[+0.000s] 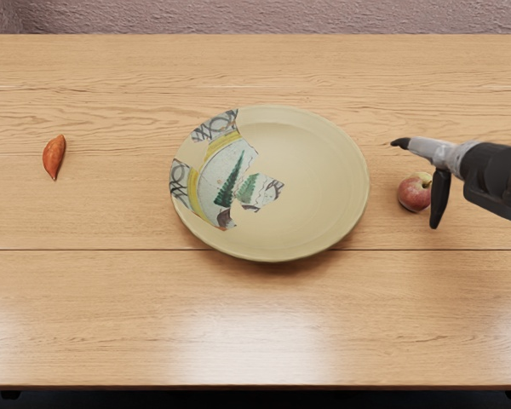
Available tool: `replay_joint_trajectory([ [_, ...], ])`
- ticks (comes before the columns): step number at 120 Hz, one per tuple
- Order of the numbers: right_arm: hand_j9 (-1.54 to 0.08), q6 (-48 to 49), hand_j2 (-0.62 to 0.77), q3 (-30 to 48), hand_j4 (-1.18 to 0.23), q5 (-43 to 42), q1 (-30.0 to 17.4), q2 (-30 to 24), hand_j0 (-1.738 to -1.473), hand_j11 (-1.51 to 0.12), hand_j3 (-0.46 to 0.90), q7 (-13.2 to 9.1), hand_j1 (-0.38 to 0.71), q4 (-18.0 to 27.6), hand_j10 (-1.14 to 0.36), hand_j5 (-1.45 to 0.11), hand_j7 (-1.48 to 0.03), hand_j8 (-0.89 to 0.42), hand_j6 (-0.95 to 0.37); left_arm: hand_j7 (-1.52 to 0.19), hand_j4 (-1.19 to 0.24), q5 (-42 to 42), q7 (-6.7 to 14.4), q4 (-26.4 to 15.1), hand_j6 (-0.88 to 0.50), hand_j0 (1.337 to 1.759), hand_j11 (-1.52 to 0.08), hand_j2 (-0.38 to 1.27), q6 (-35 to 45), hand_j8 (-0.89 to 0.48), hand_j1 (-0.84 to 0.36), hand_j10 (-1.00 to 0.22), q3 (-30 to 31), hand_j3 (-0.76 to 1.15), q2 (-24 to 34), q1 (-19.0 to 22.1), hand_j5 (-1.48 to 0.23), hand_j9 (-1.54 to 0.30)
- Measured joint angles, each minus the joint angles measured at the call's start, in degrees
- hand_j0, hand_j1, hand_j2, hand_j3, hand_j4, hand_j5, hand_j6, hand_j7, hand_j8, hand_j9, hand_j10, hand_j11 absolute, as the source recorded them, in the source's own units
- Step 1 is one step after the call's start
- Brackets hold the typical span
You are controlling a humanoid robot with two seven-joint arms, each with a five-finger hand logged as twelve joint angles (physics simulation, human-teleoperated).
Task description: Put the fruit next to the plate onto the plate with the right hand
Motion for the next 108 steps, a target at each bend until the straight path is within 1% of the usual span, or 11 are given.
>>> replay_joint_trajectory([
  [24, -0.16, -0.68, -0.02, 0.00, -0.13, -3.23, -1.42, 0.98, -1.658, -0.16, 0.00, 0.00, -0.20, -0.83, -0.13, -0.16, -0.16, -0.13, -0.13, -0.32, -0.24, 0.00, 0.00, 0.00, -0.24, 1.658, -0.32, 0.05, 0.00, -0.24, 0.06, -0.24, 0.01, 0.00, 0.00, 0.00, -0.32, -0.32],
  [41, -0.21, -0.79, -0.03, 0.01, -0.16, -4.78, -2.05, 1.97, -1.658, -0.21, 0.00, 0.00, -0.16, -1.04, -0.16, -0.21, -0.20, -0.16, -0.17, -0.32, -0.24, 0.00, 0.00, 0.00, -0.24, 1.658, -0.32, 0.05, 0.00, -0.24, 0.06, -0.24, 0.01, 0.00, 0.00, 0.00, -0.32, -0.32],
  [54, -0.22, -0.82, -0.03, -0.08, -0.18, -6.10, -2.73, 3.07, -1.658, -0.22, 0.00, 0.00, -0.14, -2.03, -0.18, -0.22, -0.22, -0.18, -0.18, -0.32, -0.24, 0.00, 0.00, 0.00, -0.24, 1.658, -0.32, 0.05, 0.00, -0.24, 0.06, -0.24, 0.01, 0.00, 0.00, 0.00, -0.32, -0.32],
  [85, -0.25, -1.98, -0.03, -0.40, -0.20, -8.71, -3.48, 6.76, -1.658, -0.25, 0.00, 0.00, -0.12, -6.95, -0.19, -0.25, -0.25, -0.20, -0.20, -0.32, -0.24, 0.00, 0.00, 0.00, -0.24, 1.658, -0.32, 0.05, 0.00, -0.24, 0.06, -0.24, 0.00, 0.00, 0.00, 0.00, -0.32, -0.32],
  [108, -0.25, -6.13, -0.04, -1.80, -0.20, -9.30, -4.49, 7.75, -1.658, -0.25, 0.00, 0.00, -0.12, -7.98, -0.20, -0.25, -0.25, -0.20, -0.20, -0.32, -0.24, 0.00, 0.00, 0.00, -0.24, 1.658, -0.32, 0.05, 0.00, -0.24, 0.06, -0.24, 0.00, 0.00, 0.00, 0.00, -0.32, -0.32],
])
